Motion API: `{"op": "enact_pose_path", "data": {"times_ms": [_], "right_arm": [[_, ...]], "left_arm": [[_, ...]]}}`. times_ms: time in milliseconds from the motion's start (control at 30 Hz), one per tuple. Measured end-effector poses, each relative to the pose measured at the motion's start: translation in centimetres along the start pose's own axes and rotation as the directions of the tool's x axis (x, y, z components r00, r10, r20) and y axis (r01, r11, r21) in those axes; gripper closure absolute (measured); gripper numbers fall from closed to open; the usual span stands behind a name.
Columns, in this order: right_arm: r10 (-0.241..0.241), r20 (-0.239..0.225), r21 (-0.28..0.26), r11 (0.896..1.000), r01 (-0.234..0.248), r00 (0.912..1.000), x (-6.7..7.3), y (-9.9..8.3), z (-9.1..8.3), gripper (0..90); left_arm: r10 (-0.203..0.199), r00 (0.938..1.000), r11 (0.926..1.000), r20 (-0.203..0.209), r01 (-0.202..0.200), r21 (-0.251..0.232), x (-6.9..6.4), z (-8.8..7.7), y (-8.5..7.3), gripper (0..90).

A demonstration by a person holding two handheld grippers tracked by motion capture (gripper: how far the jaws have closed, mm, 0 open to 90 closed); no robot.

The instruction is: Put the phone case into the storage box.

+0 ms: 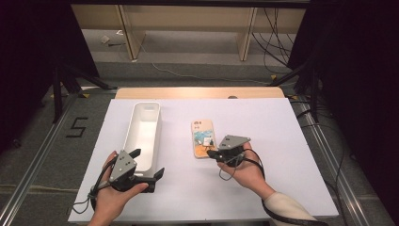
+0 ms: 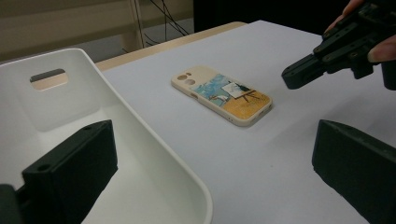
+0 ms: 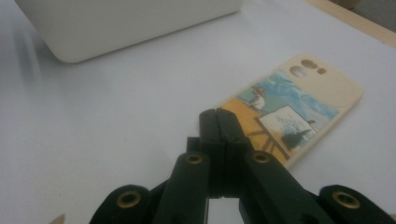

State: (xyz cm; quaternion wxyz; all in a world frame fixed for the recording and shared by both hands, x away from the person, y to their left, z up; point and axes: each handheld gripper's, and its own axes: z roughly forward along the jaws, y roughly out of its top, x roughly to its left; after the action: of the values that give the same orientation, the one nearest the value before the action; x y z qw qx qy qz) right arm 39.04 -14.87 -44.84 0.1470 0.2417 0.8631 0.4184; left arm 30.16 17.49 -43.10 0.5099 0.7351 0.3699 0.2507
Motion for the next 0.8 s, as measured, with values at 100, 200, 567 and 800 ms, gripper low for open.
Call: {"op": "enact_pose_path", "data": {"times_ms": [100, 200, 567, 800], "right_arm": [[-0.003, -0.009, 0.016, 1.000, 0.003, 1.0000, 0.5, 0.7, 1.6, 90.0], [-0.001, -0.016, 0.043, 0.999, 0.002, 0.9999, 1.0, 1.3, 3.2, 90.0], [0.029, 0.009, 0.120, 0.992, -0.029, 0.9995, 1.9, 1.6, 6.9, 90.0], [0.026, 0.033, 0.145, 0.989, -0.031, 0.9991, 2.0, 1.6, 7.6, 90.0]], "left_arm": [[-0.002, 1.0000, 1.0000, 0.000, 0.002, -0.001, 0.0, 0.0, 0.0, 0.0], [-0.005, 1.0000, 1.0000, 0.001, 0.005, -0.002, 0.0, 0.0, 0.0, 0.0], [-0.008, 1.0000, 1.0000, 0.002, 0.008, -0.004, 0.0, -0.1, 0.0, 0.0], [-0.004, 1.0000, 1.0000, 0.003, 0.004, -0.002, 0.1, 0.0, 0.0, 0.0]]}}
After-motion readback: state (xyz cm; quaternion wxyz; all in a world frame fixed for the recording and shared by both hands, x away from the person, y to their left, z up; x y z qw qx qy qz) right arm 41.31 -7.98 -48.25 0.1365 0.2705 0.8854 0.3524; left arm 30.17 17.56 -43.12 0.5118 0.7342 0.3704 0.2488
